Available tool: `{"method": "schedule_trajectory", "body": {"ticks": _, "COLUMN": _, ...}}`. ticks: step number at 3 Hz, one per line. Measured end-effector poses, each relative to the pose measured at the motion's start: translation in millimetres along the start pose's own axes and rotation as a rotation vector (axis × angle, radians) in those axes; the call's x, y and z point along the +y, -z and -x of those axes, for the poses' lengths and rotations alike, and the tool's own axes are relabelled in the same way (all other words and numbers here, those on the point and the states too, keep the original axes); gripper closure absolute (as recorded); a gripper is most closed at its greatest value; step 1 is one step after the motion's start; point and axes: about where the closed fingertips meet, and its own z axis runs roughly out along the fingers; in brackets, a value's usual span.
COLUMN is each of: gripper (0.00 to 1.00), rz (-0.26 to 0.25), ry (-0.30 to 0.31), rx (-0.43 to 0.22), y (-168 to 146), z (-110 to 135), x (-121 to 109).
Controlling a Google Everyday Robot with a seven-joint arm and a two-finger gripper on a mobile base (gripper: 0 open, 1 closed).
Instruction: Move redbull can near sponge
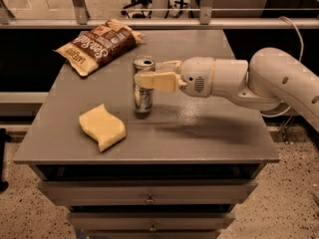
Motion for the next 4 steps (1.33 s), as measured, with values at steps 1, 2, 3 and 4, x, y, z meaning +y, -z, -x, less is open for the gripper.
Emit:
{"method": "schedule_trajectory", "body": {"ticks": 1, "gripper": 0.86, "rz": 0.028, "ry": -0.014, "rx": -0.014, "y": -14, "z": -7, "x": 17}}
{"method": "schedule_trajectory", "body": {"ticks": 2, "gripper": 0.62, "rz": 0.051, "ry": 0.0, "rx": -0.025, "y": -27, "z": -14, "x": 29}}
{"method": "schedule_trajectory", "body": {"ticks": 3, "gripper": 0.32, "rz": 0.061, "ry": 0.044, "rx": -0.035, "y": -33, "z": -17, "x": 36}}
{"method": "schedule_trajectory", "body": {"ticks": 4, "gripper": 0.08, "rz": 0.073, "ry": 0.077, "rx": -0.044, "y": -35, "z": -18, "x": 40}}
